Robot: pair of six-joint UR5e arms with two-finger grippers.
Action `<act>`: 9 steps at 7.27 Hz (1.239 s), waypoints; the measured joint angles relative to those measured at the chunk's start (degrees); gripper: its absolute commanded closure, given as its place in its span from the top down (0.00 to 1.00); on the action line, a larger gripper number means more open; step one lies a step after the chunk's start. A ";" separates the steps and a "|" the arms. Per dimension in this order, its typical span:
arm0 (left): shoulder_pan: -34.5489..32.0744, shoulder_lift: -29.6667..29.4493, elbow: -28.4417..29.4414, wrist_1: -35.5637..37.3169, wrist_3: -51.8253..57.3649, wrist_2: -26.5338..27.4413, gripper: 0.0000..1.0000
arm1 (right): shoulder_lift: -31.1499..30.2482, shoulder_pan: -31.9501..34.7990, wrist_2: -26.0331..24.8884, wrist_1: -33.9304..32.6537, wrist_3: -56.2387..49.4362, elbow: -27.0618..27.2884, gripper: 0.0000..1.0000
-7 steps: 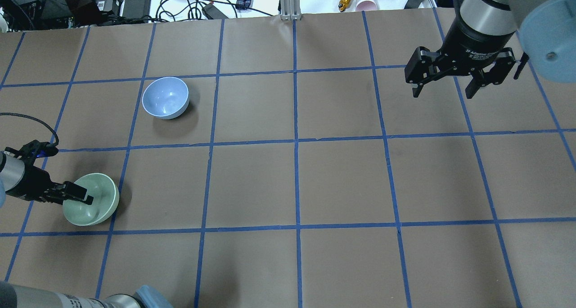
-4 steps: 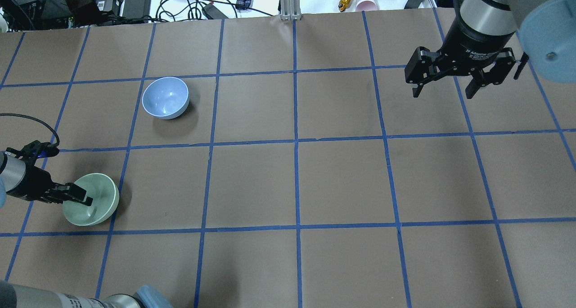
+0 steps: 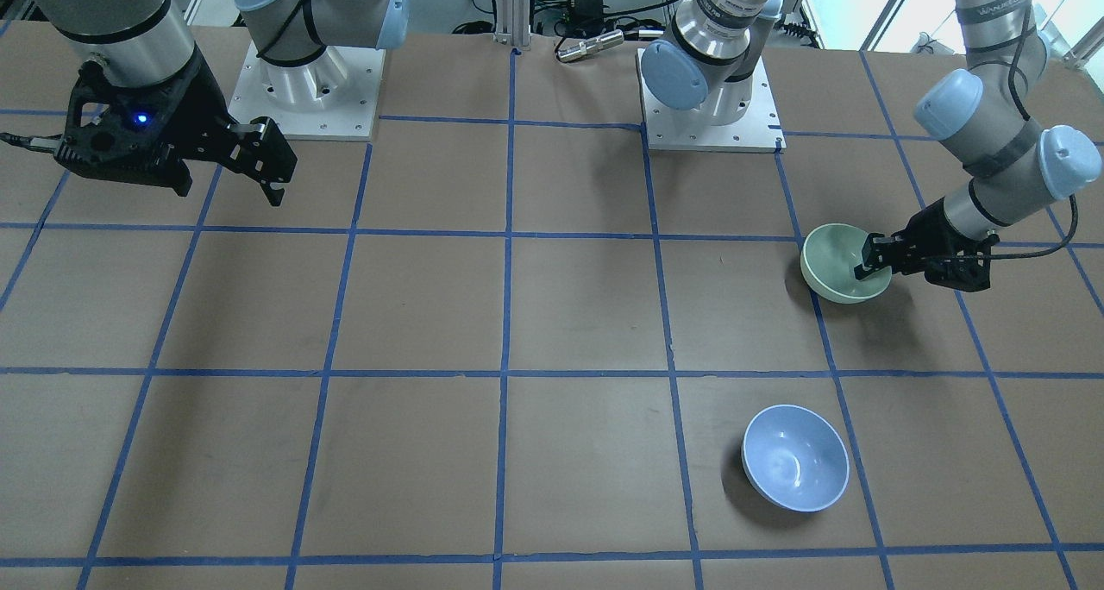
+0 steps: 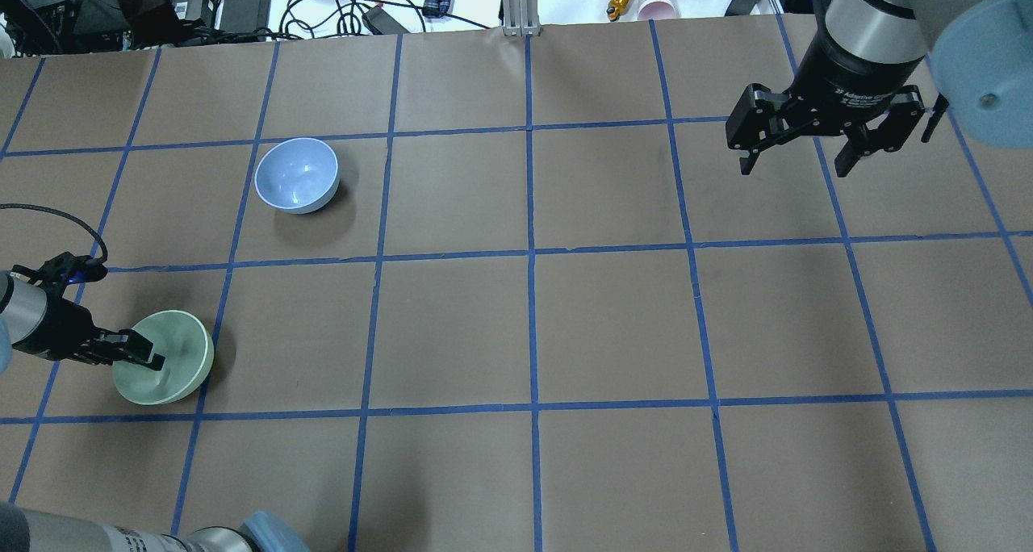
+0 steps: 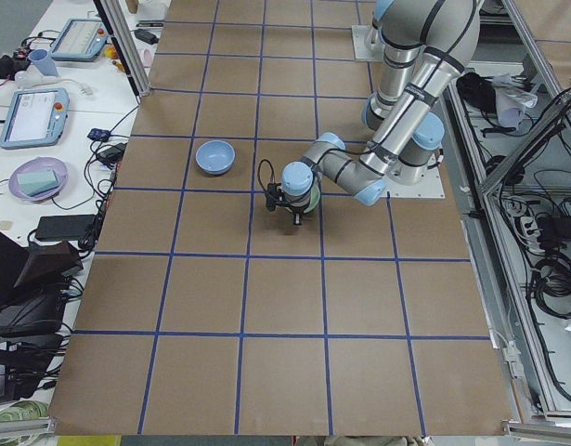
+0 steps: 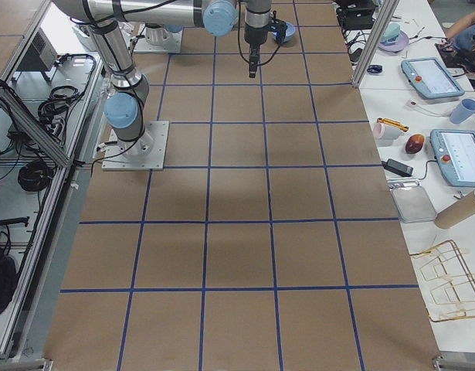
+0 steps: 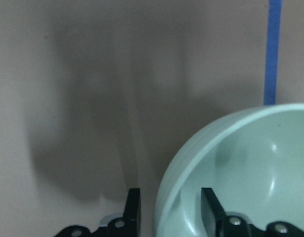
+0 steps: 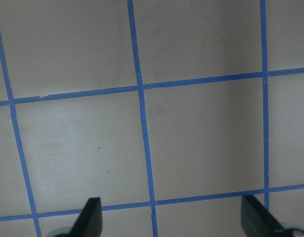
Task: Stack green bowl on blue bowl
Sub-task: 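Close the left gripper on the pale green bowl's rim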
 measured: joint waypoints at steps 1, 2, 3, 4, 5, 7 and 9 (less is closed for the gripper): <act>0.04 0.03 0.01 0.01 0.17 -0.02 0.15 | 0.00 0.00 0.02 0.00 0.00 0.00 1.00; 0.06 0.07 0.05 0.02 0.33 -0.08 0.06 | 0.00 0.00 0.00 0.00 0.00 0.00 1.00; 0.07 0.07 0.07 0.02 0.42 -0.06 0.00 | 0.00 0.00 -0.01 0.00 0.00 0.00 1.00; 0.07 0.08 0.11 0.03 0.49 0.00 0.00 | 0.00 0.00 -0.01 0.00 0.00 0.00 1.00; 0.07 0.07 0.14 0.03 0.53 0.02 0.00 | 0.00 0.00 0.00 0.00 0.00 0.00 1.00; 0.13 0.09 0.19 0.07 0.60 0.03 0.00 | 0.00 0.00 0.00 0.00 0.00 0.00 1.00; 0.53 0.20 0.30 0.18 0.62 0.01 0.00 | 0.00 0.00 -0.02 0.00 0.00 0.00 1.00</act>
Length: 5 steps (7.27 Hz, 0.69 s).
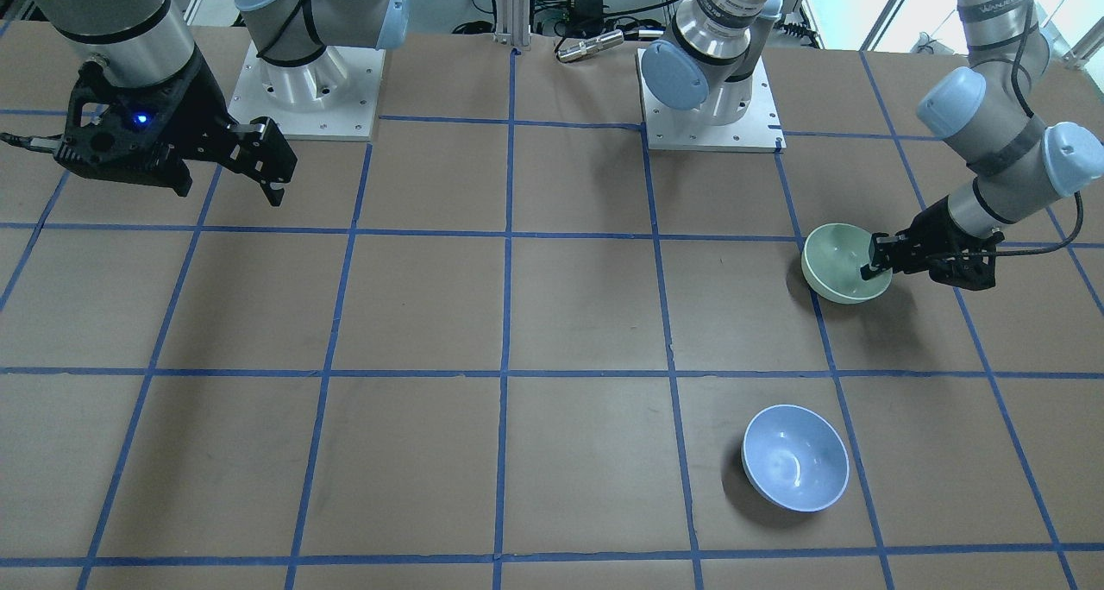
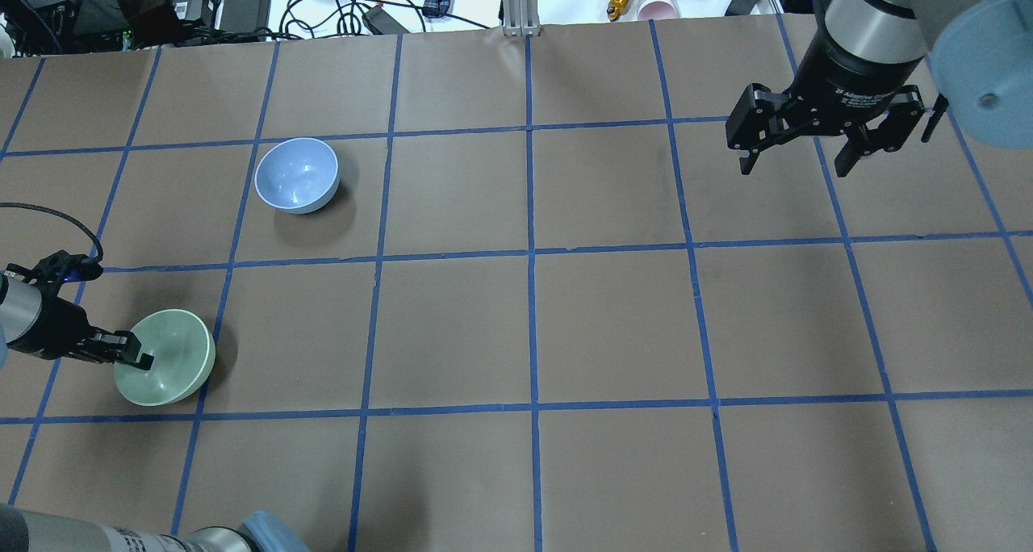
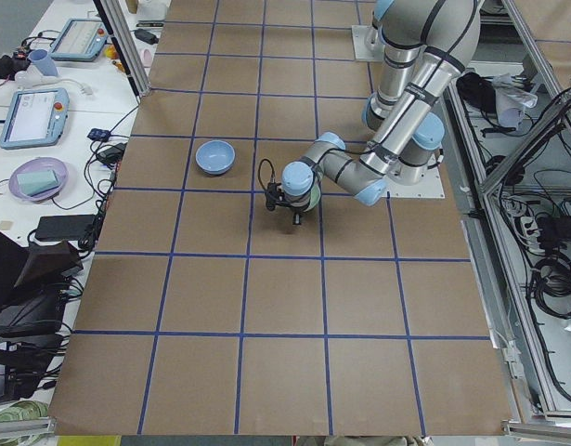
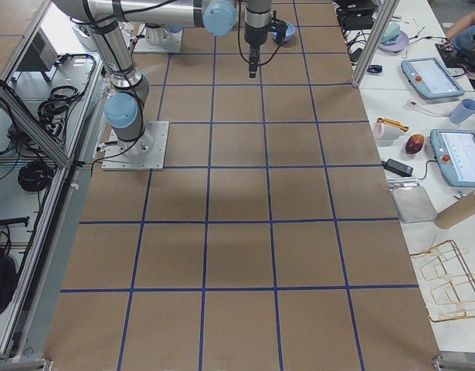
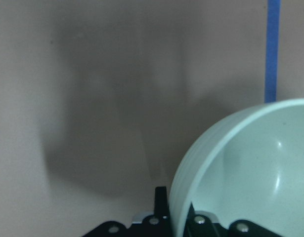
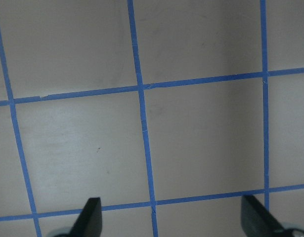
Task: Stack green bowl on blue bowl
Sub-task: 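Close the left gripper on the pale green bowl's rim, then lift the pale green bowl and carry it over the light blue bowl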
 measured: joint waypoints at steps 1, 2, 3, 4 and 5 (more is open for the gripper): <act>0.48 0.03 0.02 0.02 0.00 -0.03 0.00 | 0.00 0.00 0.00 0.00 0.00 0.00 1.00; 0.77 0.04 0.04 0.01 0.00 -0.06 0.00 | 0.00 0.00 0.00 0.00 0.00 0.00 1.00; 0.89 0.04 0.05 -0.09 0.00 -0.06 0.00 | 0.00 0.00 0.00 0.00 0.00 0.00 1.00; 0.92 0.08 0.08 -0.24 0.00 -0.07 0.00 | 0.00 0.00 0.00 0.00 0.00 0.00 1.00; 0.94 0.23 0.15 -0.39 0.00 -0.06 0.00 | 0.00 0.00 0.00 0.00 0.00 0.00 1.00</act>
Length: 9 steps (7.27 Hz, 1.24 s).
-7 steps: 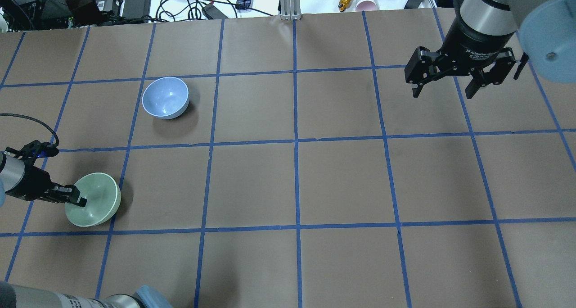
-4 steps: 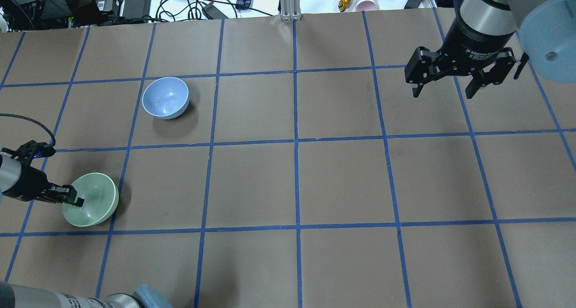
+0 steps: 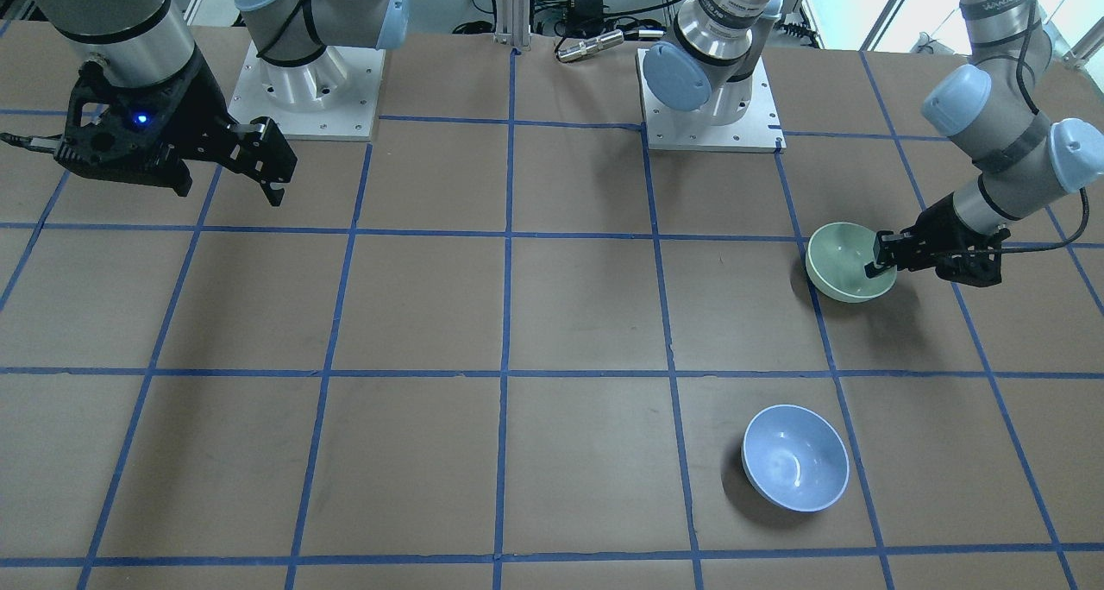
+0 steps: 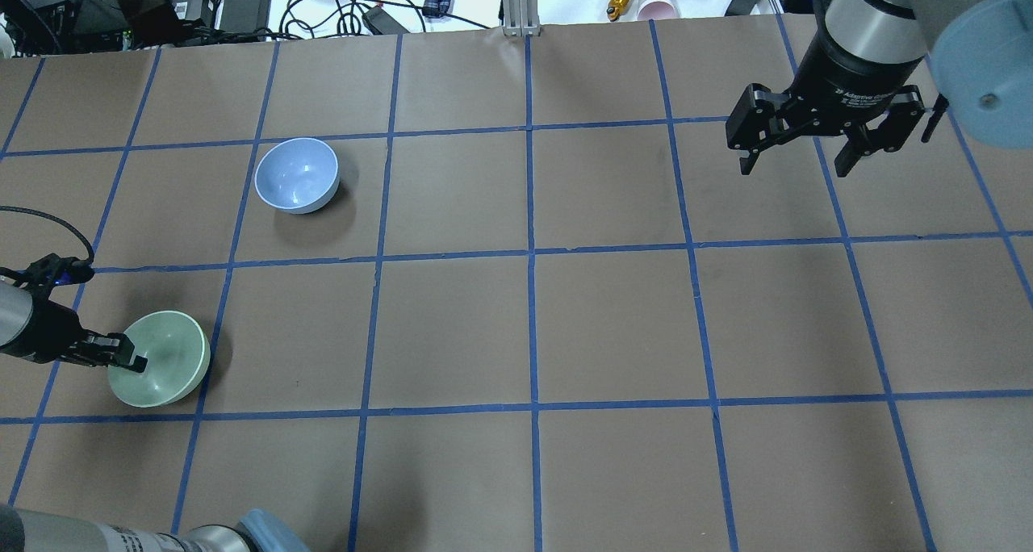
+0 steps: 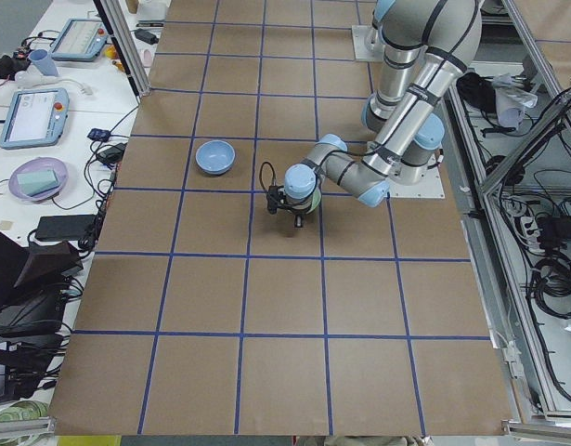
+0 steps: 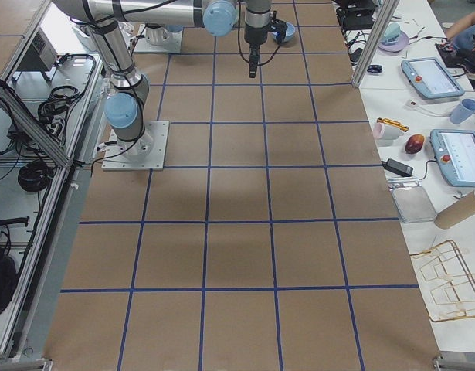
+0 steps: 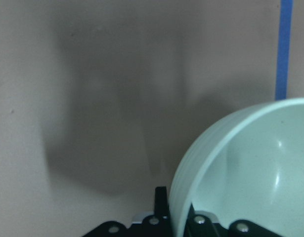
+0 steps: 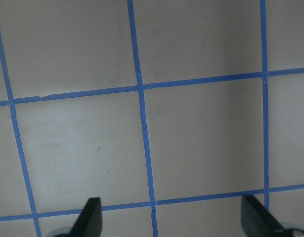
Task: Stack green bowl on blue bowl
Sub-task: 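Lift the pale green bowl and carry it over the light blue bowl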
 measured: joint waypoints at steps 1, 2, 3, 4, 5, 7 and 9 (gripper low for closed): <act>0.00 0.40 0.15 -0.17 -0.04 -0.24 0.00 | 0.00 0.00 0.00 0.00 0.00 0.00 1.00; -0.03 0.87 0.57 -0.77 -0.12 -1.16 0.00 | 0.00 0.00 0.00 0.00 0.00 0.00 1.00; -0.12 1.26 1.83 -2.88 -0.24 -2.87 0.00 | 0.00 0.00 0.00 0.00 0.00 0.01 1.00; -0.27 1.62 4.40 -7.05 -0.46 -5.02 0.00 | 0.00 0.00 0.00 0.00 0.00 0.05 1.00; -0.66 1.76 8.31 -12.02 -0.93 -7.19 0.00 | 0.00 0.00 0.00 0.00 0.00 0.05 1.00; -3.41 1.66 15.69 -18.20 -3.93 -10.28 0.00 | 0.00 0.00 0.00 0.00 0.00 0.01 1.00; -9.55 0.64 22.08 -21.77 -11.51 -11.29 0.00 | 0.00 0.00 0.02 0.00 0.00 0.00 1.00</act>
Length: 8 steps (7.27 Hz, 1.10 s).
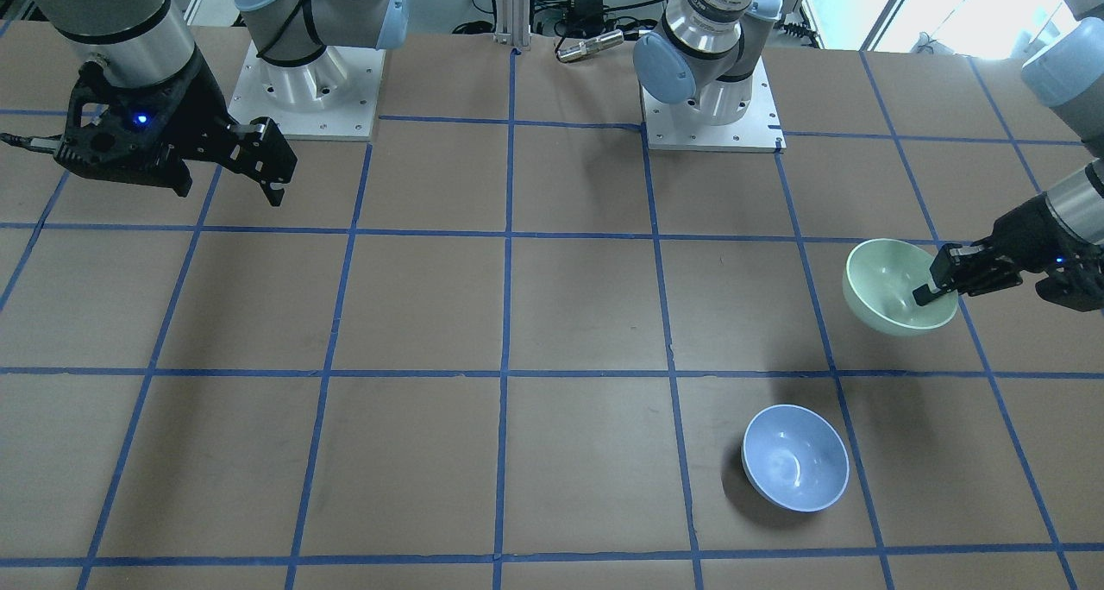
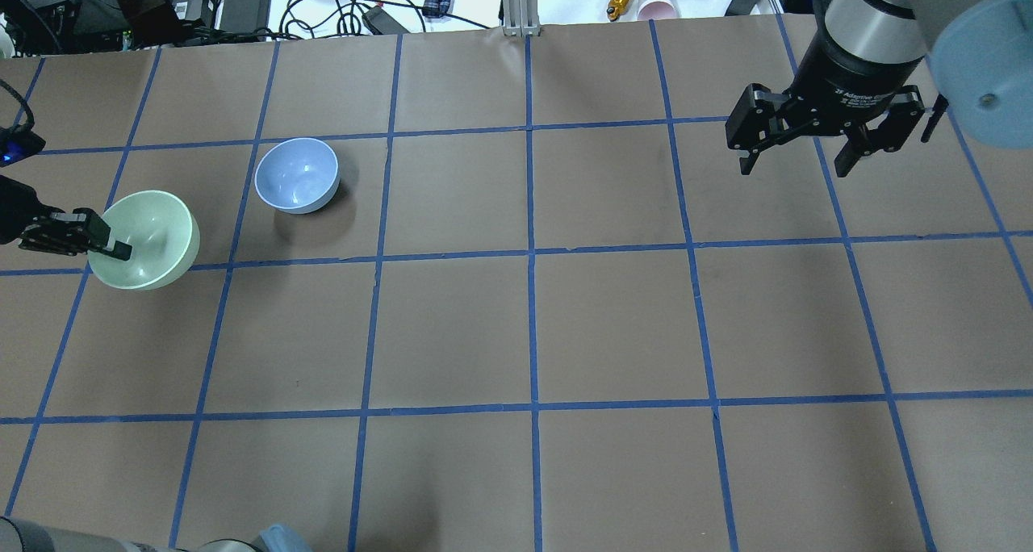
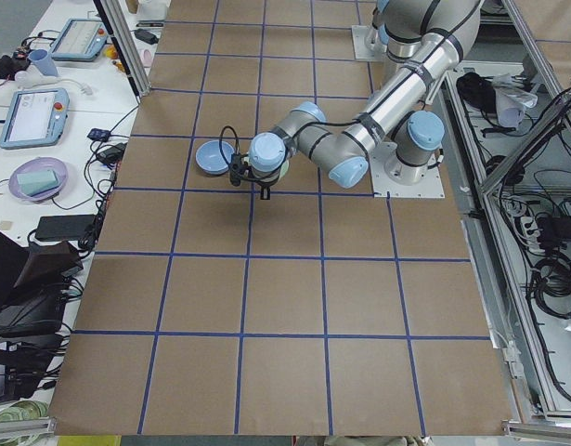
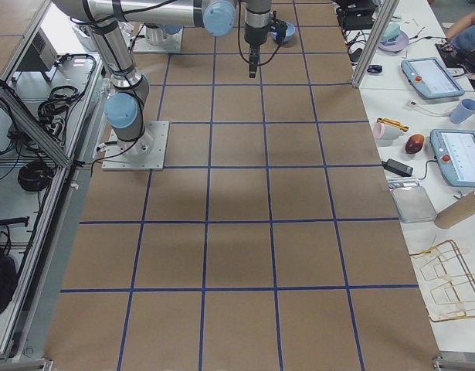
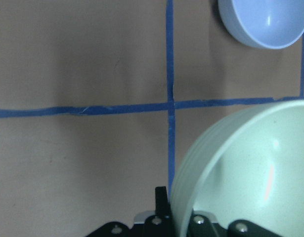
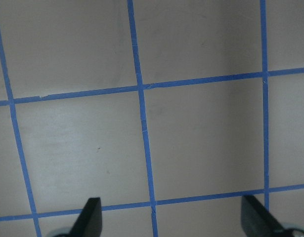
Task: Stack green bowl on blue bowl
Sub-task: 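Lift the pale green bowl and carry it over the light blue bowl, then lower the pale green bowl into the light blue bowl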
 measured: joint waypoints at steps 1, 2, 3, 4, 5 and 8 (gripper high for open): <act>-3.06 -0.70 2.55 -0.67 -4.07 -1.22 0.00 | 0.00 0.00 0.02 0.00 0.00 0.00 1.00; -5.74 -1.76 4.44 -0.83 -7.82 -3.10 0.00 | 0.00 0.00 0.00 0.00 0.00 0.00 1.00; -8.39 -3.14 5.66 -0.54 -11.31 -4.34 0.00 | 0.00 0.00 -0.01 0.00 0.00 0.00 1.00; -10.76 -4.69 6.72 0.54 -14.46 -5.26 0.00 | 0.00 0.00 -0.02 0.00 0.00 0.00 1.00; -12.50 -6.75 7.62 3.23 -17.24 -5.93 0.00 | 0.00 0.00 -0.02 0.00 0.00 0.00 1.00; -14.00 -13.12 9.62 11.41 -20.80 -5.49 0.00 | 0.00 0.00 0.00 0.00 0.00 0.00 1.00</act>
